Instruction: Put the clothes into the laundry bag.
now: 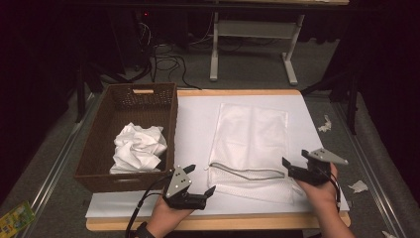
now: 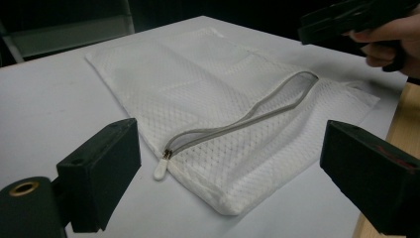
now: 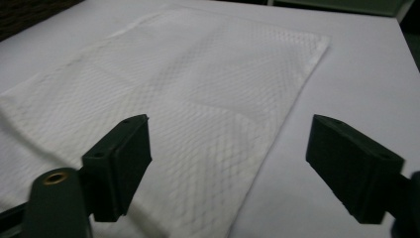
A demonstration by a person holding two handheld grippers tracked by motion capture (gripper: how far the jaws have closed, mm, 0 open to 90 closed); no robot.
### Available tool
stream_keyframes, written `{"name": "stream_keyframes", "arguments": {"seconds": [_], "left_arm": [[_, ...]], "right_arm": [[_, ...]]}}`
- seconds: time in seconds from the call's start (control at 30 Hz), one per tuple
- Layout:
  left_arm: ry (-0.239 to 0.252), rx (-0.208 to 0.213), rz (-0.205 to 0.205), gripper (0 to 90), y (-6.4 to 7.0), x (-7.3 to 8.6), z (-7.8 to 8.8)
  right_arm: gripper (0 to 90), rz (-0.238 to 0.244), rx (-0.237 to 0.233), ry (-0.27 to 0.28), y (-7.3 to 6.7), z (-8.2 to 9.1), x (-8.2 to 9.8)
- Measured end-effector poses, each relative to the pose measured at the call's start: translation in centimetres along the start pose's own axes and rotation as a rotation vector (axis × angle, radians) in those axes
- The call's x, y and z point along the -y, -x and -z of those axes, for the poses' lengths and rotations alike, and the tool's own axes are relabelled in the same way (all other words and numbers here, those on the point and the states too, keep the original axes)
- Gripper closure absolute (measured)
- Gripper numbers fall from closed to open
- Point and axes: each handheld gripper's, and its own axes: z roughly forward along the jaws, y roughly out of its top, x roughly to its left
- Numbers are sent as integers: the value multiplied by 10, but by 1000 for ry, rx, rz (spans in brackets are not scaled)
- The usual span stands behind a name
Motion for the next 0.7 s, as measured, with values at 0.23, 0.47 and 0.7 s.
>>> {"name": "stream_keyframes", "arguments": {"seconds": [0.23, 0.47, 0.7], "left_arm": [[20, 11, 2, 141, -2, -1, 0], [25, 26, -22, 155, 2, -1, 1], [20, 44, -36, 164, 5, -1, 1]], "right_arm": [[434, -87, 88, -40, 25, -54, -25], [523, -95, 152, -135, 41, -101, -37], [779, -121, 128, -175, 50, -117, -33]]}}
